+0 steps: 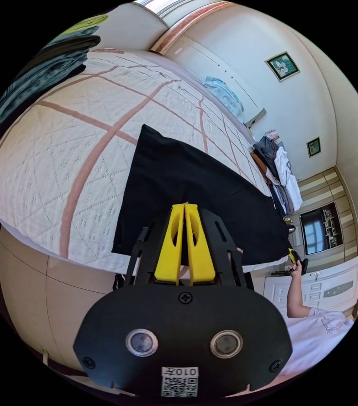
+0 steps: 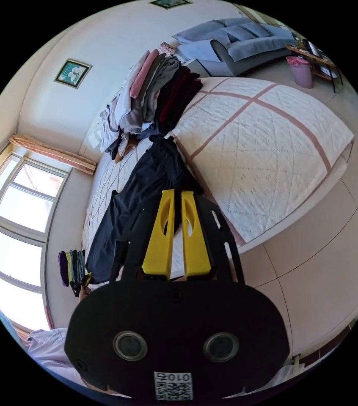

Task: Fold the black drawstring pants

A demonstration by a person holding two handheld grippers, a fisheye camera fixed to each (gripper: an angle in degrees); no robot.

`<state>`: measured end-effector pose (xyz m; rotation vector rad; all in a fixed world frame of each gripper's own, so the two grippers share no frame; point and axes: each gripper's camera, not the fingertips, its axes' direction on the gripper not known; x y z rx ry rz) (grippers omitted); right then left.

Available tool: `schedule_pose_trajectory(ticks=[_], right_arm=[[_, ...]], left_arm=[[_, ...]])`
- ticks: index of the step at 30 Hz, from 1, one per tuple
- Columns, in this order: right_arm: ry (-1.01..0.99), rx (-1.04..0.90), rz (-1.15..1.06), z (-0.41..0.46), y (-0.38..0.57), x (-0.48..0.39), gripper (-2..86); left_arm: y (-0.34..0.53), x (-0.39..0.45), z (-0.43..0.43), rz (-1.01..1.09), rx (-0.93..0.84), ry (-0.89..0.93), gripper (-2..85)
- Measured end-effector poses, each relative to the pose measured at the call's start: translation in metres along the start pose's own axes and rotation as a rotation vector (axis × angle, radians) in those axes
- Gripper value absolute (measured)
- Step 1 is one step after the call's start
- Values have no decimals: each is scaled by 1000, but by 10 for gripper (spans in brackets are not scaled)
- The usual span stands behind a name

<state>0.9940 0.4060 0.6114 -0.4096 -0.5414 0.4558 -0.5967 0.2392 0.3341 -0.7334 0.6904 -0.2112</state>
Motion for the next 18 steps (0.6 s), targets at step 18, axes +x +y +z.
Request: schedule_pose_trajectory(ticks=[18], right_arm=[[496, 84, -589, 82, -106, -210, 102]], left_arm=[[-12, -12, 1, -9, -20, 31, -2]])
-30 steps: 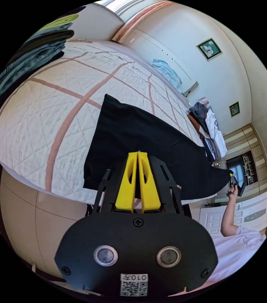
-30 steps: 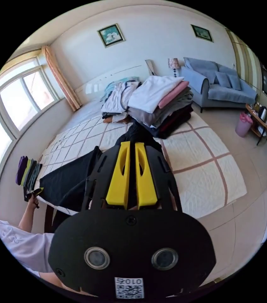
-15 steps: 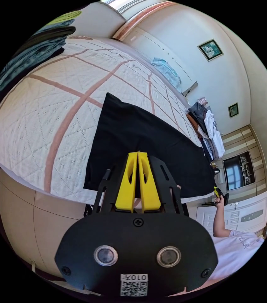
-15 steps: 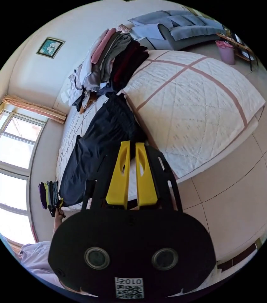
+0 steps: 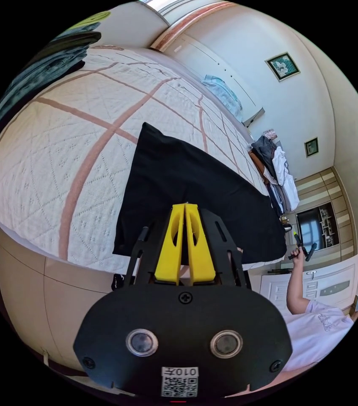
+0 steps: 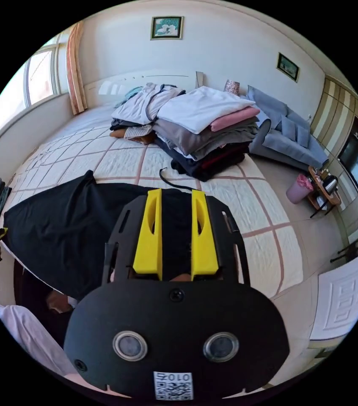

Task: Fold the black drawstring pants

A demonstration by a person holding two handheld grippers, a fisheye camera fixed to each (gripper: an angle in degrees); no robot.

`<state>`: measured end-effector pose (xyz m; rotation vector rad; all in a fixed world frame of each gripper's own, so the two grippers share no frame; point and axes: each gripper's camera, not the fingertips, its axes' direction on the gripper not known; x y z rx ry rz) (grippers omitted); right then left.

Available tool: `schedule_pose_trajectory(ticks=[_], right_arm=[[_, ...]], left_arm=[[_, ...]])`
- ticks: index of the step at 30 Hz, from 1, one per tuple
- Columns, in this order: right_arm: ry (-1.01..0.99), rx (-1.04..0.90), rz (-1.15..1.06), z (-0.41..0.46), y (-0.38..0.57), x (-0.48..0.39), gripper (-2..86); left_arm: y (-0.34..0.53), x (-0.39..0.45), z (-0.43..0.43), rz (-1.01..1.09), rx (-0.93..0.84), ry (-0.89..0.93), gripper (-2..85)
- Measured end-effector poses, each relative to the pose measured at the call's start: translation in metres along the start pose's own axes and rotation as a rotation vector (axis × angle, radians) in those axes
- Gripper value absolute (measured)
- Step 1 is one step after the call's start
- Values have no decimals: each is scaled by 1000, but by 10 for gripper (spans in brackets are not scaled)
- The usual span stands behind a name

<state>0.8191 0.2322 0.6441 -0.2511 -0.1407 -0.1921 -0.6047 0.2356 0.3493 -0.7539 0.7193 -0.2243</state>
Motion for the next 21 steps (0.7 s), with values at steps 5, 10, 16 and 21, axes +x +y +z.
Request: schedule_pose_trajectory(ticks=[5, 10, 16, 21], right_arm=[[-75, -295, -23, 58, -78, 30, 117], [-261, -417, -27, 85, -88, 41, 114], [-312, -478, -57, 89, -104, 24, 66], [-272, -360, 203, 66, -110, 46, 48]], left_arm=[[-3, -1, -1, -13, -16, -10, -2], [-3, 0, -1, -9, -16, -41, -3], [-4, 0, -3, 8, -41, -72, -3], [0, -4, -6, 3, -42, -70, -2]])
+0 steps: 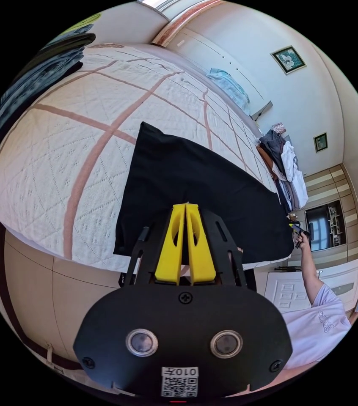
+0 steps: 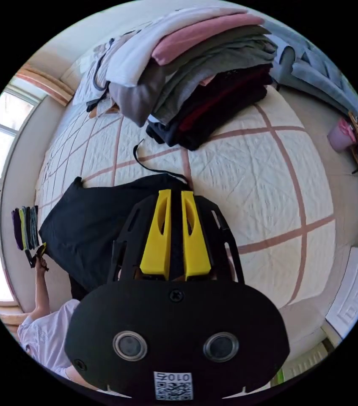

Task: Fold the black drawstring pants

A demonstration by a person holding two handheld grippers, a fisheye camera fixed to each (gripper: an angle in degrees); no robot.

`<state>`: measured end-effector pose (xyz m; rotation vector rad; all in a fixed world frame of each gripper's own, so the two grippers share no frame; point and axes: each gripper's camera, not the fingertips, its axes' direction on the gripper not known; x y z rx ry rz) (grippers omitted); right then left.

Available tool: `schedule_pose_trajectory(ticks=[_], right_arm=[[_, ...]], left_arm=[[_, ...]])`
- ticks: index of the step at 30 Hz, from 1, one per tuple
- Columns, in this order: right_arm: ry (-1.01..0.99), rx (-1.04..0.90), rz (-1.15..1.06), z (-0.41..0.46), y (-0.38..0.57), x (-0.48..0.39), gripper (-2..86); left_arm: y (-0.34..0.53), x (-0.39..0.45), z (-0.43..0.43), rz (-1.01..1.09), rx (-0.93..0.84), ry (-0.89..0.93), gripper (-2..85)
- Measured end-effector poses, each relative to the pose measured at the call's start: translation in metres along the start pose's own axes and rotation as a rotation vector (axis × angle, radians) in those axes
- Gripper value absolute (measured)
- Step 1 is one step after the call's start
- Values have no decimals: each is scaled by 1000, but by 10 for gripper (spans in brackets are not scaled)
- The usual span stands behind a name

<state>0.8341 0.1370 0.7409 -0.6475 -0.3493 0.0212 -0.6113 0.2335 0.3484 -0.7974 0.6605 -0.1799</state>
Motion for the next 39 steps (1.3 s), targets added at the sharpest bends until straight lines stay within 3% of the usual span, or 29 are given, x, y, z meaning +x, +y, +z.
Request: schedule_pose_trajectory(ticks=[6, 12, 15, 19, 22, 24, 25, 28, 32, 35, 39], right_arm=[[53, 16, -125, -16, 14, -54, 69], [32, 342, -157, -112, 104, -112, 66], [38, 258, -216, -106, 144, -143, 70], [93, 108, -173, -63, 166, -162, 74], [73, 281, -15, -101, 185, -182, 64], [116, 469, -38, -135, 207, -229, 66], [122, 541, -112, -149, 217, -273, 73], [125, 524, -422, -145, 236, -412, 95], [-5, 430, -785, -93, 277, -614, 103], [-117, 342, -983, -47, 306, -759, 110], [-128, 193, -1281, -7, 361, -930, 118]], left_arm=[[7, -3, -5, 6, 3, -8, -2], [22, 1, -23, 49, 73, -29, -1], [26, 5, -36, 82, 115, -49, 0], [16, -16, -19, 55, -5, -54, 0], [26, -22, -35, 52, 67, 7, 3], [40, -17, -55, 89, 138, -28, 6], [54, -18, -71, 85, 200, -65, 8], [101, -36, -106, 2, 358, -125, 18], [144, -71, -113, -95, 387, -109, 34], [163, -105, -105, -160, 374, 17, 44], [188, -130, -120, -180, 433, 44, 50]])
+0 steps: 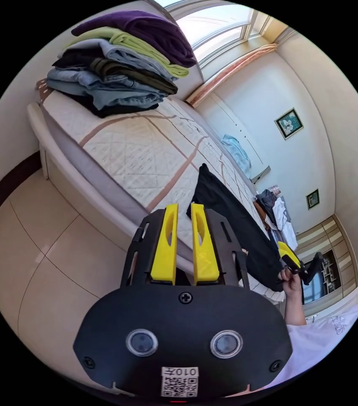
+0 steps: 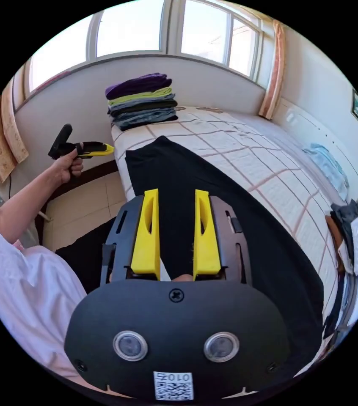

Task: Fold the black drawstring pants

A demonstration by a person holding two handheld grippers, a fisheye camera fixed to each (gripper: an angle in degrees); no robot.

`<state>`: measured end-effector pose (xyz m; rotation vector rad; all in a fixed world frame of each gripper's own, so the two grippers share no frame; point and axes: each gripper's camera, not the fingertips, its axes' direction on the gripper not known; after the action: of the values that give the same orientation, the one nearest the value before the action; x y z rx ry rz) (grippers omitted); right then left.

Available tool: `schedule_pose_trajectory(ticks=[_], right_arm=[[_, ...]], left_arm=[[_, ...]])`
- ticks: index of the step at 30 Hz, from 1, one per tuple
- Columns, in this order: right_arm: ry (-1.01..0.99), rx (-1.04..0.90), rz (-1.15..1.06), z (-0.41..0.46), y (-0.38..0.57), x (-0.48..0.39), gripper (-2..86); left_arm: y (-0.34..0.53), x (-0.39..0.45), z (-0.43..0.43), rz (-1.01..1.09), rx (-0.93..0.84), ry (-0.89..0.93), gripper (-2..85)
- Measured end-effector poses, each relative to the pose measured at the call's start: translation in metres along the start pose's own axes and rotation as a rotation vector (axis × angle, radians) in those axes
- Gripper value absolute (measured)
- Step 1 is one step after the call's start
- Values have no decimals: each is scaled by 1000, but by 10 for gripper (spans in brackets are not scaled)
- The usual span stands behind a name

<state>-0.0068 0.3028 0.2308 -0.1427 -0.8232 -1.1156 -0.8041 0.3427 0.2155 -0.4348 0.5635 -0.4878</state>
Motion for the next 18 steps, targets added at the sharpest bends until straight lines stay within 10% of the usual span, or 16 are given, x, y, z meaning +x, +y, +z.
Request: schedule_pose_trajectory(ticks=[5, 18], right_arm=[[70, -102, -334, 73, -136, -136, 121], [199, -183, -355, 153, -227, -201, 97]], left_arm=[[17, -22, -35, 18, 30, 17, 52], [52, -65, -68, -24, 74, 23, 49]])
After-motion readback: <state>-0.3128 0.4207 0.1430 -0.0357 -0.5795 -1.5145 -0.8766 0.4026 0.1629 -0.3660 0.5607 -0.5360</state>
